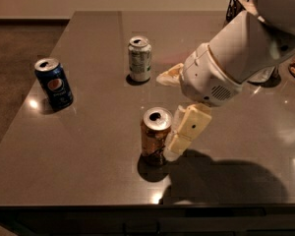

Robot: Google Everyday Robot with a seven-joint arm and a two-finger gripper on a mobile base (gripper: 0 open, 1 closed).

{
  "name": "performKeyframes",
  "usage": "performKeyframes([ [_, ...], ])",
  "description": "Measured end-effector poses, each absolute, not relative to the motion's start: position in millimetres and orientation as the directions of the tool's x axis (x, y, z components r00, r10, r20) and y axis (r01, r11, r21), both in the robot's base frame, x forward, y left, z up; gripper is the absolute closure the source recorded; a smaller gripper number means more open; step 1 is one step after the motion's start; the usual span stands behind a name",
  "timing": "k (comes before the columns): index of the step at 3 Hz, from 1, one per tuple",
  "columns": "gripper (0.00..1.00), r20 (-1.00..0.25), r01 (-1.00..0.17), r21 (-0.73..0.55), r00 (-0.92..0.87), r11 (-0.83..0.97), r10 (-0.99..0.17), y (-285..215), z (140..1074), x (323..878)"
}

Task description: Move orange can near pepsi can

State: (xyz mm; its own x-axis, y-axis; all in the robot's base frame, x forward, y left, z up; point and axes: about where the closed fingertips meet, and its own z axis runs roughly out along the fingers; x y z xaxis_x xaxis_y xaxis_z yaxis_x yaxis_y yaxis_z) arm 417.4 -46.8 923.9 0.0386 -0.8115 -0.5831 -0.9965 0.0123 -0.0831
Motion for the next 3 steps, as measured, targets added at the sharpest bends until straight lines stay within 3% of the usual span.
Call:
performKeyframes([
  [1,0.17,-0.589,-0.996,-0.084,0.054,-0.005,-0.806,-36.5,915.4,416.8],
  [3,0.64,-0.597,-0.996,-0.085,0.045,0.007,-0.801,-31.5,921.0,419.4],
])
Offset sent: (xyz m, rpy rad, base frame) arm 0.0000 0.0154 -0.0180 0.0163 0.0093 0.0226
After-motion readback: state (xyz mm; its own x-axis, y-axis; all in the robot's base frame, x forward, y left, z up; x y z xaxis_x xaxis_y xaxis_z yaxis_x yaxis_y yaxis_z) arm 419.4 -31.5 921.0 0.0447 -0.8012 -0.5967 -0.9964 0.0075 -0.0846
